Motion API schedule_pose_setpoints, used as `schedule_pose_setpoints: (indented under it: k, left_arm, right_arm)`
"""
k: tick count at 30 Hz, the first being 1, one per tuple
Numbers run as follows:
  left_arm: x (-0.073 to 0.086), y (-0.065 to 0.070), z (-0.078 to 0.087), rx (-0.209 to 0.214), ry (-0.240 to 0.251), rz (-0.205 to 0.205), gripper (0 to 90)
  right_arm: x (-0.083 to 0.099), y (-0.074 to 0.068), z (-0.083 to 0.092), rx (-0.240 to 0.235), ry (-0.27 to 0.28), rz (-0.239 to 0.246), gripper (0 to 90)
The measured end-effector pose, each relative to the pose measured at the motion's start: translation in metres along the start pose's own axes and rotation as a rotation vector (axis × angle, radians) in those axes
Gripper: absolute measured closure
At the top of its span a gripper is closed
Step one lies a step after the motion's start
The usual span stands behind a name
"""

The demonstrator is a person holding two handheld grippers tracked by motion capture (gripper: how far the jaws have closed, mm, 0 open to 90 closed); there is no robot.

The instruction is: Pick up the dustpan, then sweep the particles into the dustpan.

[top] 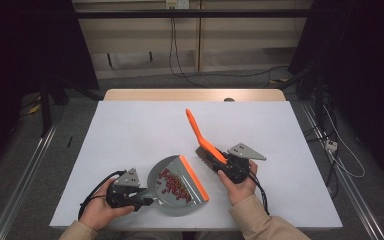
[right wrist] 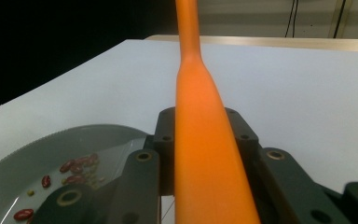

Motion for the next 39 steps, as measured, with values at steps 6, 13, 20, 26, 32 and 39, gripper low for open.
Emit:
schedule_pose_setpoints:
  k: [6, 13, 20, 26, 32, 39]
  left_arm:
    - [0.001, -0.004, -0.001, -0.036, 0.015, -0.001, 63.5]
    - [0.001, -0.013, 0.005, -0.090, 0.060, 0.039, 63.5]
    - [0.003, -0.025, 0.013, -0.168, 0.096, 0.093, 63.5]
    - [0.009, -0.037, 0.022, -0.240, 0.106, 0.146, 63.4]
    - [0.017, -0.050, 0.028, -0.300, 0.104, 0.208, 63.4]
    - [0.026, -0.063, 0.032, -0.370, 0.101, 0.260, 63.4]
  right_arm:
    - [-0.003, 0.004, 0.004, 0.002, 0.011, 0.002, 70.6]
    - [-0.006, 0.012, 0.010, 0.015, 0.020, -0.001, 70.6]
    - [-0.008, 0.016, 0.012, 0.016, 0.027, -0.003, 70.6]
    - [-0.009, 0.018, 0.012, 0.016, 0.025, -0.007, 70.6]
    - [-0.010, 0.020, 0.013, 0.019, 0.028, -0.003, 70.6]
    - [-0.012, 0.025, 0.018, 0.021, 0.036, -0.009, 70.6]
Point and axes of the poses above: each handheld gripper's, and its own axes: z roughly backward along the jaws, x roughly out of its underside, y roughly to its right, the point moved 5 cm from there along -z, roughly forward along the jaws, and after that the axes turned 15 degrees about -z, right-handed, at the moved point
